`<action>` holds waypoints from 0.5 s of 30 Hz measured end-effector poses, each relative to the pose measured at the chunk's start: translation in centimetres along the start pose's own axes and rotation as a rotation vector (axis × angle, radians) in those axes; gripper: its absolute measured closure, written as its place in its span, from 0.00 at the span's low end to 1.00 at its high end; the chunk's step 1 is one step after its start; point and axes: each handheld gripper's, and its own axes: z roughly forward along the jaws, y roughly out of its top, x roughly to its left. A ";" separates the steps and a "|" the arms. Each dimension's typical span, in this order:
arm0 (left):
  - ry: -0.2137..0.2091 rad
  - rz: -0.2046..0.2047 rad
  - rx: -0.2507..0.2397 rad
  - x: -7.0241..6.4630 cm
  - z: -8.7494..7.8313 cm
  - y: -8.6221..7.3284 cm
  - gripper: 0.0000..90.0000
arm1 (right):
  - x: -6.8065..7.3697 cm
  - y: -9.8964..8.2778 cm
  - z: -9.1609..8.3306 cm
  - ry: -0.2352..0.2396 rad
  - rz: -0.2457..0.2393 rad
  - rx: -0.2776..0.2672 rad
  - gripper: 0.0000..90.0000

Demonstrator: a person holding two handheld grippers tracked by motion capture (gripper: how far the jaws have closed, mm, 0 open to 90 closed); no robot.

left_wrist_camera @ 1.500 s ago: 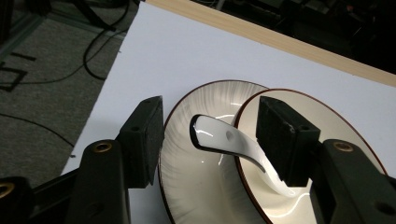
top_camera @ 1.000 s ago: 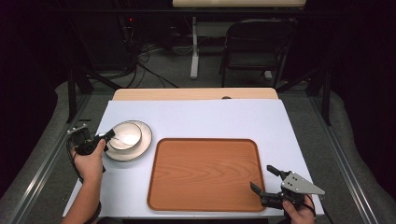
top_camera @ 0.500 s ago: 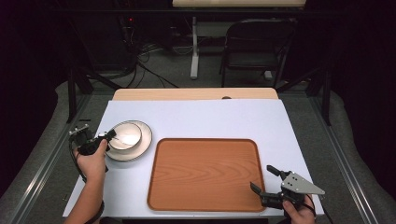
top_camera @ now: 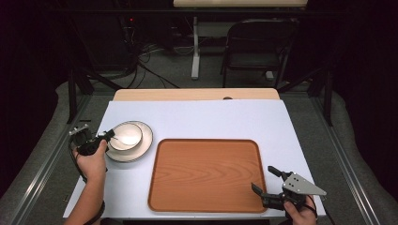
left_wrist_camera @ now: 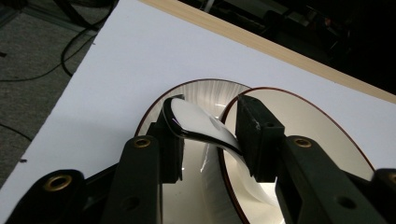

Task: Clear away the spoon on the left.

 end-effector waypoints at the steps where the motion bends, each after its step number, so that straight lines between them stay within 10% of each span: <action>1: -0.001 0.008 -0.003 0.0 -0.1 0.0 0.72 | 0.0 0.0 0.0 0.000 0.005 0.001 0.16; 15: -0.012 0.046 -0.012 -1.0 -0.9 1.0 0.82 | 0.0 0.0 0.0 -0.001 0.001 0.002 0.16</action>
